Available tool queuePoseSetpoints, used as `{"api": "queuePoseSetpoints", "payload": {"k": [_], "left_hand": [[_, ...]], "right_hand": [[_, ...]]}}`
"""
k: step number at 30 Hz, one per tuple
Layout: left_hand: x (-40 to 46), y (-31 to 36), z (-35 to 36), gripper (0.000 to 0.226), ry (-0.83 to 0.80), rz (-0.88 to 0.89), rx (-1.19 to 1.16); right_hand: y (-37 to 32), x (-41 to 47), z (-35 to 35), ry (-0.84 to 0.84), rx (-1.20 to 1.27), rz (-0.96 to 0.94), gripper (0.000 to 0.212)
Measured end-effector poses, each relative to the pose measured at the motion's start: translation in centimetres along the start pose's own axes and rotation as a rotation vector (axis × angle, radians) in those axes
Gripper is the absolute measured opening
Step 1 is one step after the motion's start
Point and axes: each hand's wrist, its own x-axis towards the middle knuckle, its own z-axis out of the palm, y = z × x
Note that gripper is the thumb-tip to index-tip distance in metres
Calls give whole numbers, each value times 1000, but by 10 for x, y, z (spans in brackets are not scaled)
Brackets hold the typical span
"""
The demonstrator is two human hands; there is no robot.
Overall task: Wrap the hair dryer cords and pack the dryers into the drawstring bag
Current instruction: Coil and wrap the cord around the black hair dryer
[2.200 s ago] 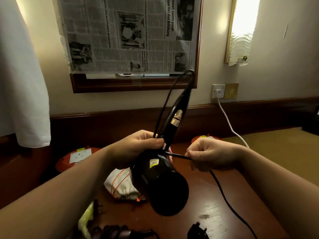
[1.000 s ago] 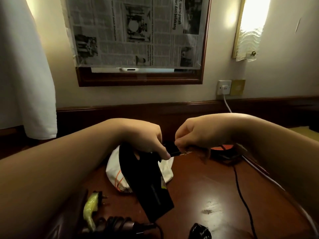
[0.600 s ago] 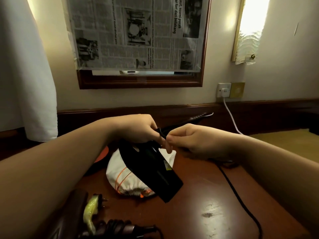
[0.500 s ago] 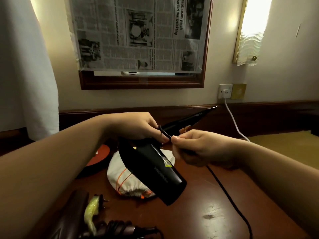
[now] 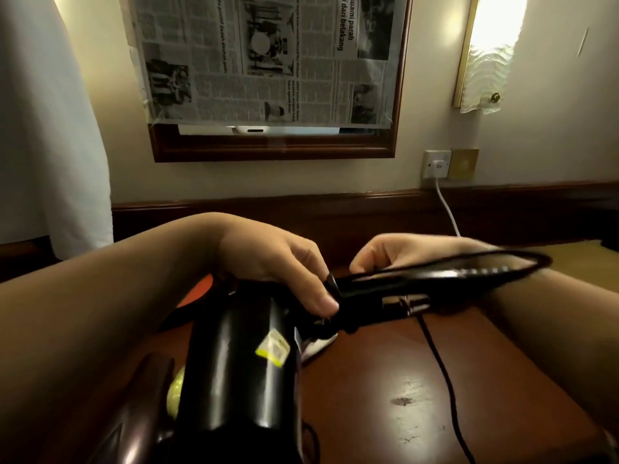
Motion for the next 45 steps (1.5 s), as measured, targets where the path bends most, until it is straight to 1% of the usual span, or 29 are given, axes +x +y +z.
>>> {"api": "queuePoseSetpoints", "payload": {"k": [2, 3, 4, 6, 8, 11, 14, 16, 18, 20, 23, 25, 26, 28, 29, 30, 32, 33, 34, 35, 37, 39, 41, 43, 45], "left_hand": [[9, 6, 9, 30, -65, -108, 74], [14, 8, 14, 22, -82, -161, 96], [19, 9, 17, 19, -87, -209, 111], [28, 8, 22, 19, -65, -281, 128], [30, 8, 22, 25, -18, -325, 174], [28, 8, 17, 35, 97, -329, 256], [25, 8, 13, 39, 190, -280, 342], [18, 12, 12, 36, 215, -221, 338], [6, 15, 8, 39, 257, -146, 270], [-8, 14, 4, 37, 282, -38, 136], [-22, 12, 6, 28, 250, 141, -48], [-28, 16, 9, 22, 278, 221, -150], [-31, 19, 11, 27, 249, 238, -193], [-32, 27, 17, 47, -25, 251, -218], [-29, 31, 21, 52, -133, 231, -193], [-26, 35, 26, 53, -194, 184, -152], [-17, 39, 34, 40, -235, 82, -36], [-14, 40, 38, 32, -238, 38, 11], [-10, 40, 40, 24, -231, -2, 44], [-7, 40, 42, 16, -221, -46, 65], [-3, 41, 44, 12, -199, -131, 106], [3, 42, 45, 15, -157, -197, 146], [6, 41, 43, 20, -66, -240, 207], [3, 36, 37, 29, 34, -239, 235], [-1, 31, 29, 32, 118, -206, 192]], "right_hand": [[-17, 0, -4, -42, -81, 126, 25], [-24, 0, -3, -52, -113, 206, 22], [-34, -1, -2, -65, -156, 273, 19], [-52, -6, 3, -50, -223, 356, 16], [-66, -13, 10, 35, -220, 379, 15], [-74, -24, 27, 208, -189, 334, 22], [-73, -37, 51, 318, -128, 248, 20], [-69, -45, 66, 381, -112, 176, 18], [-59, -51, 80, 416, -67, 94, 19], [-44, -56, 91, 368, 22, 28, 29], [-22, -62, 98, 163, 133, -35, 46], [-1, -61, 98, 48, 153, -52, 51], [8, -59, 96, 19, 148, -41, 50], [20, -52, 89, -4, 150, -23, 42], [19, -50, 82, -6, 159, -5, 35], [15, -50, 74, 2, 145, 27, 30], [-5, -56, 53, 24, 32, 73, 17], [-16, -61, 45, 29, 32, 103, 13], [-27, -66, 38, 52, 75, 128, 15], [-36, -70, 35, 51, 119, 156, 18], [-53, -72, 35, 65, 74, 219, 24], [-67, -70, 40, 115, -40, 321, 28], [-78, -72, 48, 161, -145, 373, 29], [-82, -77, 59, 217, -212, 363, 30], [-77, -81, 70, 290, -203, 322, 31]]}}
